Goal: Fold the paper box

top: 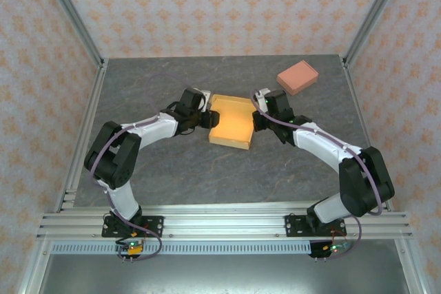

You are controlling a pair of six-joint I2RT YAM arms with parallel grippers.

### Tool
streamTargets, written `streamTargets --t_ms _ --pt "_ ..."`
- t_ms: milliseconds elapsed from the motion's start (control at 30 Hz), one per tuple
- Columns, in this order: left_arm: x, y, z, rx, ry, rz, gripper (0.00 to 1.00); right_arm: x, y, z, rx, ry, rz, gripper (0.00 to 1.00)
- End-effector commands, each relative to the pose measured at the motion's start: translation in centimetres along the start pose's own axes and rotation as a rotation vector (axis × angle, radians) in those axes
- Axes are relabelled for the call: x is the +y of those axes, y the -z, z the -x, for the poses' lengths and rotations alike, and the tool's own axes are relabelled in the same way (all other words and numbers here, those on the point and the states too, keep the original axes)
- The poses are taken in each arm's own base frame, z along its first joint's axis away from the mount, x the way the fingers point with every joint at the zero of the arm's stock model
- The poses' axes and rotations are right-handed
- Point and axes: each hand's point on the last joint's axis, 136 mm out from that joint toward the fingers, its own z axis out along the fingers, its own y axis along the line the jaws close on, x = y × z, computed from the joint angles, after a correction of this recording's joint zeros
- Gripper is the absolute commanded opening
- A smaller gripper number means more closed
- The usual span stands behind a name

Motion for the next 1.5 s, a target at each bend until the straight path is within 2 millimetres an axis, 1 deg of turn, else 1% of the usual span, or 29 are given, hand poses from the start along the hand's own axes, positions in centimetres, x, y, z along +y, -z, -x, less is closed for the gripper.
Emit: streamTargets --t_ms 0,33,67,167,200,233,267,367,400,433,567,667,733,800,867,1000,1067,1200,1267,1333,1433,1467 --pt "-0.7 0.1 1.9 -0.04 -0.021 -0.022 0.42 0.3 0.2 1.1 -0.016 0.012 0.01 0.04" --pt "-0.8 0.1 2.0 -0.044 -0.021 -0.023 0.38 0.3 0.2 1.1 -0.016 0.012 0.011 0.04" --pt "-0.7 0.2 2.1 -0.047 -0.021 -0.021 0.36 0.3 0.2 1.1 -0.015 0.013 0.013 0.04" --pt "-0.6 0.2 2.3 -0.052 -0.026 -0.008 0.35 0.4 0.3 1.1 -0.016 0.015 0.016 0.04" --pt "-0.5 0.3 2.4 -0.054 -0.026 -0.002 0.38 0.4 0.3 1.2 -0.018 0.016 0.017 0.03" --pt "-0.3 0.3 2.5 -0.055 -0.026 0.008 0.47 0.4 0.3 1.1 -0.016 0.019 0.018 0.03" --pt "-0.2 0.2 2.5 -0.054 -0.028 0.017 0.53 0.5 0.4 1.1 -0.016 0.02 0.021 0.03" --pt "-0.2 0.0 2.7 -0.047 -0.04 0.021 0.55 0.5 0.4 1.1 -0.013 0.023 0.026 0.03" --pt "-0.2 -0.1 2.7 -0.046 -0.042 0.019 0.53 0.6 0.4 1.1 -0.014 0.022 0.027 0.03" --pt "-0.3 -0.3 2.8 -0.043 -0.046 0.014 0.48 0.6 0.4 1.1 -0.013 0.023 0.028 0.03" --pt "-0.7 -0.5 2.8 -0.037 -0.047 -0.009 0.25 0.6 0.4 1.1 -0.014 0.018 0.028 0.02" --pt "-0.9 -0.6 2.5 -0.036 -0.031 -0.02 0.16 0.5 0.4 1.2 -0.019 0.012 0.026 0.02" --pt "-0.7 -0.6 2.2 -0.032 -0.006 -0.017 0.12 0.5 0.4 1.3 -0.026 0.002 0.022 0.02" --pt "-0.4 -0.6 2.0 -0.031 0.039 -0.004 0.08 0.5 0.4 1.4 -0.039 -0.012 0.017 0.02" --pt "-0.4 -0.6 1.8 -0.041 0.105 -0.011 0.03 0.5 0.5 1.3 -0.061 -0.019 0.0 0.02" --pt "-0.5 -0.2 2.0 -0.069 0.246 -0.025 0.01 0.7 0.9 1.4 -0.123 -0.037 -0.038 0.02" --pt "-1.0 0.1 2.1 -0.097 0.306 -0.042 0.02 1.1 0.9 1.3 -0.147 -0.053 -0.048 0.02" --pt "-1.6 0.9 1.7 -0.157 0.363 -0.014 0.03 2.2 0.5 0.3 -0.165 -0.055 -0.062 0.02" --pt "-2.1 1.1 1.4 -0.191 0.352 0.009 0.03 2.4 0.1 -0.3 -0.165 -0.063 -0.075 0.02" --pt "-2.2 1.5 1.5 -0.229 0.336 0.042 0.03 2.5 -0.3 -0.1 -0.172 -0.087 -0.069 0.03" --pt "-2.0 2.0 2.1 -0.275 0.343 0.067 0.03 2.6 -0.6 0.8 -0.183 -0.135 -0.072 0.07" --pt "-1.9 2.3 2.4 -0.292 0.347 0.076 0.03 2.7 -0.7 1.3 -0.186 -0.159 -0.068 0.09"
